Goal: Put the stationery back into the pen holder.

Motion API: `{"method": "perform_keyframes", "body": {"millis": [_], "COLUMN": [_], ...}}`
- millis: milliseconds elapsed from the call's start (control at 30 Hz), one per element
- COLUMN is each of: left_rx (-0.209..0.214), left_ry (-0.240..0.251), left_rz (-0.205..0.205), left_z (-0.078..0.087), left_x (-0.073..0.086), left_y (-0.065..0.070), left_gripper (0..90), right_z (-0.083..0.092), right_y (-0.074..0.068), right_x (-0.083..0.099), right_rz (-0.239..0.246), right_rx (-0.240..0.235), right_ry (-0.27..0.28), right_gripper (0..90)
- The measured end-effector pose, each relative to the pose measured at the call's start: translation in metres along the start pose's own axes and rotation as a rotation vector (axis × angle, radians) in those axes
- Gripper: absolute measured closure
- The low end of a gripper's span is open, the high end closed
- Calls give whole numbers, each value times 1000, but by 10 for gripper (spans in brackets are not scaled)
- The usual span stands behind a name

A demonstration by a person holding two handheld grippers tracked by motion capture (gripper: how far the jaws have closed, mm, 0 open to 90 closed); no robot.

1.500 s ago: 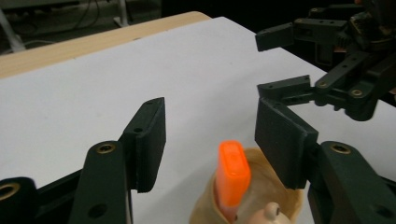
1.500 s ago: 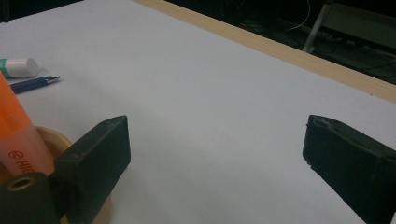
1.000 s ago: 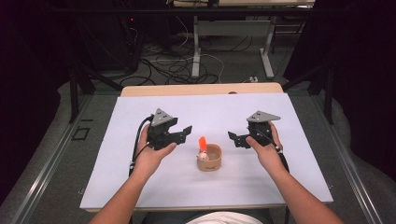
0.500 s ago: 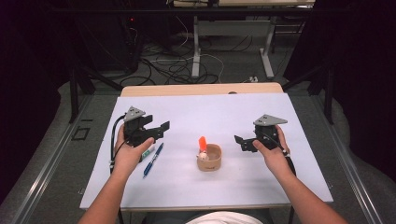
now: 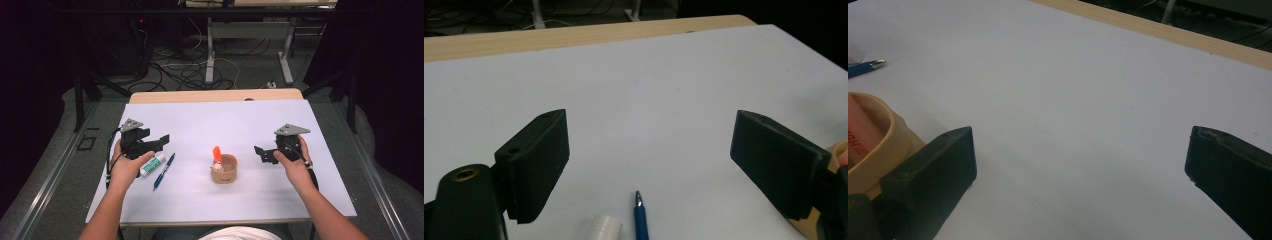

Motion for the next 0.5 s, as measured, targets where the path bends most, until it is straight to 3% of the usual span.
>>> {"method": "perform_keyframes", "body": {"millis": [167,500], "left_rx": [-19,-74], "left_ry": [-29,-139], "left_rz": [-3,-71], "left_z": [0,4], "left_x": [2,17], "left_y": [-5,-15], "left_gripper": [171,226], "right_z": [2,2], "right_y": [3,4], "right_x": [3,6], "right_rz": [-17,-24], "right_rx": [-2,-5], "right_ry": [-11,-24], "right_gripper": [0,0]}}
Point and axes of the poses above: each handheld gripper's, and its own axes: z roughly backward along the jaws, x roughly out of its underside, y roughly to its right, the point moved 3 cm from there along -z, roughly forward along the jaws, and after that the axes turned 4 degrees about x, right-handed, at the moved point
